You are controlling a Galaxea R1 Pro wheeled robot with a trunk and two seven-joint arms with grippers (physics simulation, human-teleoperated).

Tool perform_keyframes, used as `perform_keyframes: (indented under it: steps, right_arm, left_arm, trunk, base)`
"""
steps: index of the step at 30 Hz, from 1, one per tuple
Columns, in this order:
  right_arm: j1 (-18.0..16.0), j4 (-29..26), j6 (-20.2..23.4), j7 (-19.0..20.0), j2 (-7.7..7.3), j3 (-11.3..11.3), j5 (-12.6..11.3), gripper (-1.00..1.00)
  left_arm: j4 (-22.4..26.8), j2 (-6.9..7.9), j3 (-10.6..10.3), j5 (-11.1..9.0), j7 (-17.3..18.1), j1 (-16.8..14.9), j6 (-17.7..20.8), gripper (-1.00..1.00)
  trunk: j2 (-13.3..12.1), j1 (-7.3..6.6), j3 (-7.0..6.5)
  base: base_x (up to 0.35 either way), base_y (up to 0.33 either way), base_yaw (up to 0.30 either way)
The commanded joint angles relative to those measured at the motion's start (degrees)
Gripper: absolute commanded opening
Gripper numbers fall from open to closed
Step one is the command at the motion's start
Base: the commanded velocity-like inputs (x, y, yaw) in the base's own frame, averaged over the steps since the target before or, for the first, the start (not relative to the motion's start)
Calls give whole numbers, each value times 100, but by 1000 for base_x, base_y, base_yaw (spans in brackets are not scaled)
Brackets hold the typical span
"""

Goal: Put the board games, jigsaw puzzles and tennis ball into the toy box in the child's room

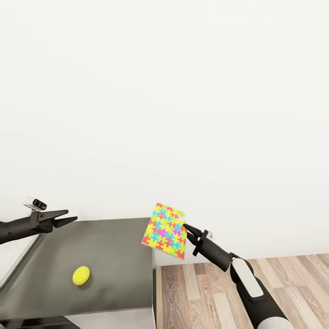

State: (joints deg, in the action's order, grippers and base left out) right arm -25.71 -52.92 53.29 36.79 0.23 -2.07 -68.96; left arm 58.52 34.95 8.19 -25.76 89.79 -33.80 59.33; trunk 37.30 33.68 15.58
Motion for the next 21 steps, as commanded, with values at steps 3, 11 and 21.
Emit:
perform_keyframes:
  steps: [3,11,21]
  right_arm:
    - [-4,-2,21,-6,19,15,21,-100]
    - [-4,-4,-542,-69,32,87,60,-100]
    - [-5,-50,-619,-1047,-12,258,391,-100]
  left_arm:
    - [1,3,-2,1,21,-3,61,100]
    - [0,2,4,5,21,-3,61,100]
    - [0,-6,-1,9,21,-3,61,100]
  trunk:
    - [-115,-65,-46]
    - [-436,-241,-190]
    - [-837,-460,-369]
  base:
    - [0,0,0]
    - [0,0,0]
    - [0,0,0]
